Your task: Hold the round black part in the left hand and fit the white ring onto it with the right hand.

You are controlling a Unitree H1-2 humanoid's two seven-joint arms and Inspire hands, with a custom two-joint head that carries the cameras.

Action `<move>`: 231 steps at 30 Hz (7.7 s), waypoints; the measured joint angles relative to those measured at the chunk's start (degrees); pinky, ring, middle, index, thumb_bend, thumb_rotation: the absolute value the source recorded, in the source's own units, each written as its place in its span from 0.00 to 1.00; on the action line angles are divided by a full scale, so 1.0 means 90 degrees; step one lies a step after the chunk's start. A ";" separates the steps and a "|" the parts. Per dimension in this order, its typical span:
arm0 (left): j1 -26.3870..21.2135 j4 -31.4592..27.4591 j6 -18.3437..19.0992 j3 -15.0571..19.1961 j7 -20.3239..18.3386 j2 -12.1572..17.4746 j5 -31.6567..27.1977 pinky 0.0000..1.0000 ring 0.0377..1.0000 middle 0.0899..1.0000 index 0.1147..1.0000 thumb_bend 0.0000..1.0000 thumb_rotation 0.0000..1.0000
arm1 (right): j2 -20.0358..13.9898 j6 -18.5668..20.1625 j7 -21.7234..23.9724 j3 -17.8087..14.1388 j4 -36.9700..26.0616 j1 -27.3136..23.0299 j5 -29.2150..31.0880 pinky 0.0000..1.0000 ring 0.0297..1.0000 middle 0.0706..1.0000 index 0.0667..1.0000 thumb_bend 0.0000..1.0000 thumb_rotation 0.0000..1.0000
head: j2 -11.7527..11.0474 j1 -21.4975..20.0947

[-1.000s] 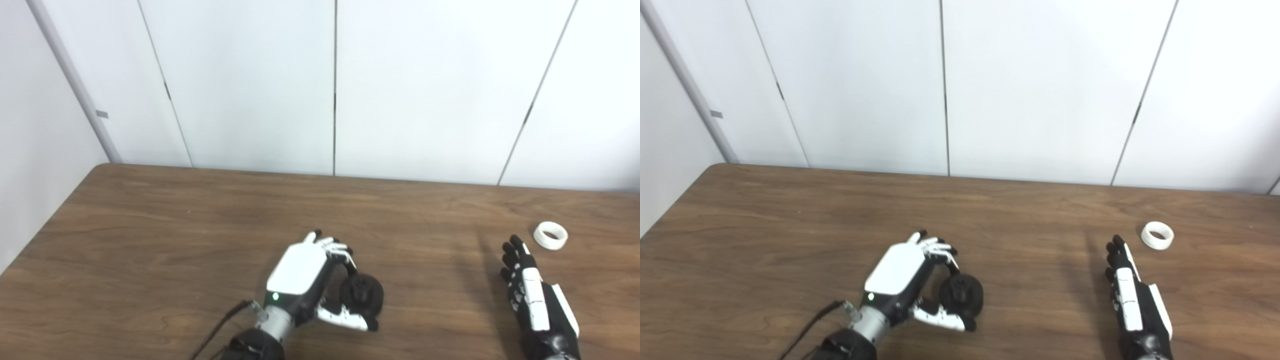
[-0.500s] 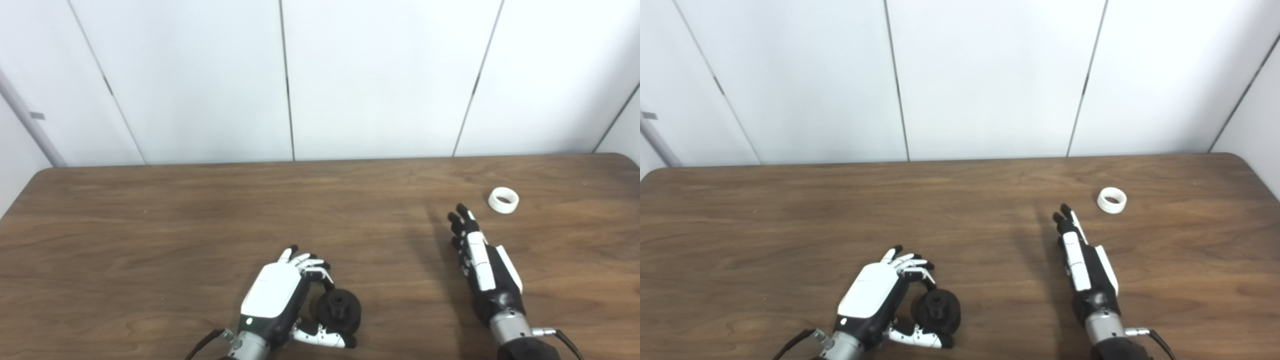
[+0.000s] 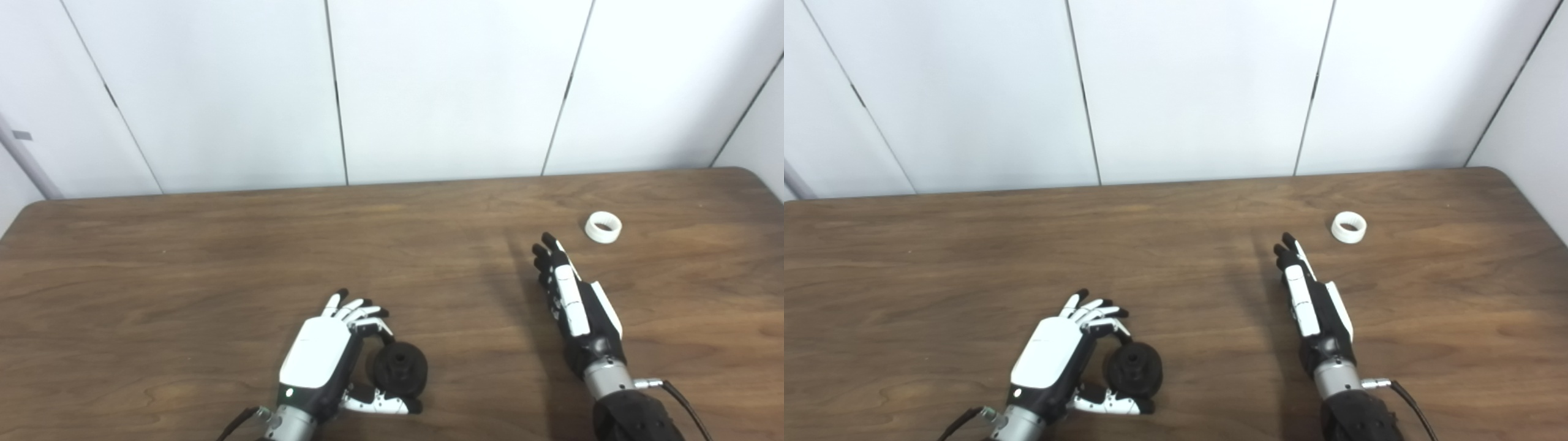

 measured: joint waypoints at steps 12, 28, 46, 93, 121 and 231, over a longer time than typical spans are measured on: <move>0.0013 0.0043 -0.0047 0.0076 -0.0058 -0.0024 -0.0017 1.00 0.88 0.78 0.42 0.52 0.05 | -0.0274 0.0386 -0.0461 0.0089 -0.0056 -0.0212 -0.1664 0.98 0.94 0.87 0.72 0.69 0.36 | -0.0049 -0.0078; 0.0016 0.0068 -0.0026 0.0099 -0.0099 -0.0019 -0.0014 1.00 0.88 0.78 0.42 0.52 0.05 | -0.1411 0.0610 -0.0469 -0.0217 0.0240 -0.1208 -0.2713 0.97 0.96 0.89 0.67 0.83 0.25 | -0.0108 -0.0166; 0.0035 0.0049 -0.0016 0.0141 -0.0143 -0.0013 -0.0030 1.00 0.88 0.78 0.42 0.52 0.05 | -0.1978 0.0797 -0.0440 -0.0233 0.1321 -0.1974 -0.3102 0.91 0.98 0.96 0.69 0.87 0.15 | -0.0117 -0.0751; 0.0099 0.0036 -0.0371 0.0508 -0.0309 0.0153 -0.0287 1.00 0.86 0.76 0.42 0.52 0.05 | -0.2550 0.1231 -0.0204 0.0542 0.4317 -0.3382 -0.3262 1.00 1.00 0.95 0.69 0.84 0.24 | -0.0166 -0.1416; 0.0097 0.0035 -0.0366 0.0504 -0.0300 0.0139 -0.0226 1.00 0.87 0.76 0.42 0.52 0.05 | -0.2388 0.1252 0.0169 0.0263 0.4371 -0.3443 -0.3306 1.00 1.00 0.92 0.61 0.77 0.25 | -0.0059 -0.1299; 0.0068 -0.0229 0.0646 0.0007 -0.0398 -0.0336 0.0421 1.00 0.89 0.78 0.42 0.52 0.05 | -0.0544 0.1272 0.4558 0.1394 -0.1931 -0.1340 -0.4475 0.94 0.96 0.83 0.45 0.52 0.13 | 0.0635 0.0732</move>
